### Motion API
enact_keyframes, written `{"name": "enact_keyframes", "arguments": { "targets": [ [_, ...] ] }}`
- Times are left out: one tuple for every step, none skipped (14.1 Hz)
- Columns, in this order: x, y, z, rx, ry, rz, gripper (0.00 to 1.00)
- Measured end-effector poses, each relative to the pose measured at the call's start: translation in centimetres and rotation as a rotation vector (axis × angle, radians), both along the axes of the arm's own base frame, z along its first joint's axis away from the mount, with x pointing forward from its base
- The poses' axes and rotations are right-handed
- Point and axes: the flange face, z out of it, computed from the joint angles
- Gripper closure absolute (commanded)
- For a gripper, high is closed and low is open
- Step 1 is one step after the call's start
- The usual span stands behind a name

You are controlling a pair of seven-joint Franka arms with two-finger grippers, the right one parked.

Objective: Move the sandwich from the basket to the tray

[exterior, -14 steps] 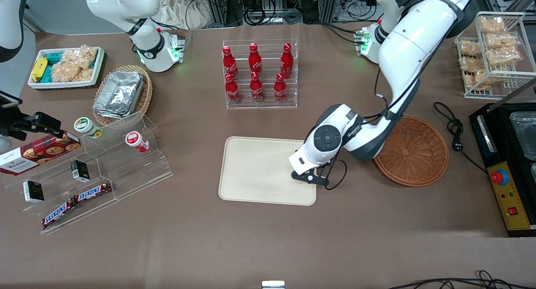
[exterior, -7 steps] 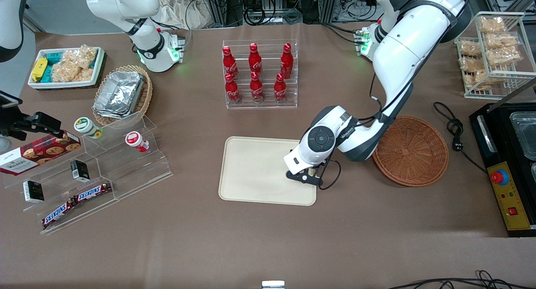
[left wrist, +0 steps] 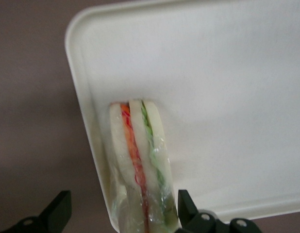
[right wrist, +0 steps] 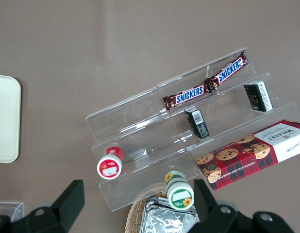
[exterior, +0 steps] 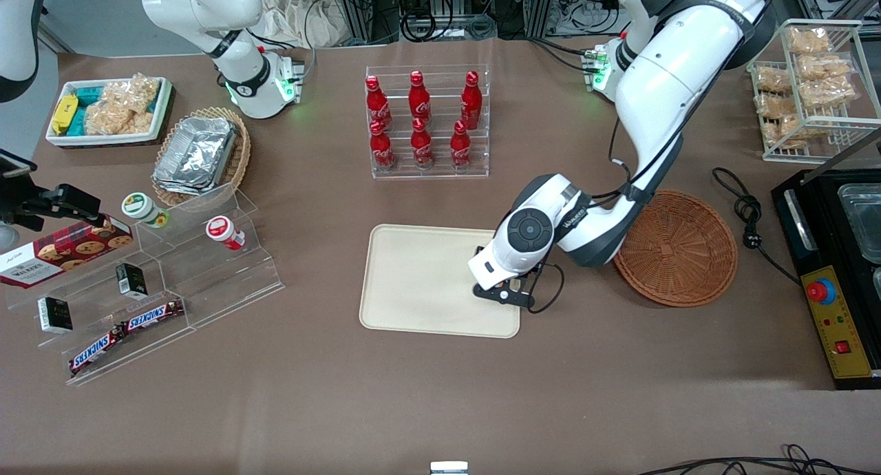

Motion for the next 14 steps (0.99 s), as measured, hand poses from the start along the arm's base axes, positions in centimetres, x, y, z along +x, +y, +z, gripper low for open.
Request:
{"name": "enact_keyframes", "arguments": {
  "targets": [
    [0.6, 0.4, 1.8, 0.016, -0.004, 0.008, 0.01],
    [1.2, 1.0, 4.1, 0.034, -0.012, 0.019, 0.01],
    [1.9, 2.1, 6.7, 0.053, -0.024, 0.037, 0.01],
    [2.6, 3.9, 9.5, 0.071, -0.041, 0.063, 0.02],
    [3.2, 5.9, 12.6, 0.086, -0.064, 0.093, 0.02],
    [3.4, 8.0, 15.9, 0.108, -0.083, 0.121, 0.03],
    [3.2, 10.0, 19.0, 0.137, -0.093, 0.141, 0.03],
    [2.7, 11.8, 21.7, 0.168, -0.096, 0.146, 0.03],
    [2.2, 13.6, 24.0, 0.195, -0.095, 0.138, 0.03],
    [1.7, 15.2, 26.0, 0.217, -0.091, 0.127, 0.03],
    [1.3, 17.0, 27.8, 0.236, -0.090, 0.120, 0.03],
    [1.0, 18.6, 29.4, 0.246, -0.096, 0.120, 0.03],
    [0.9, 20.3, 30.8, 0.246, -0.105, 0.131, 0.03],
    [0.9, 22.0, 31.9, 0.233, -0.113, 0.149, 0.03]
  ]
}}
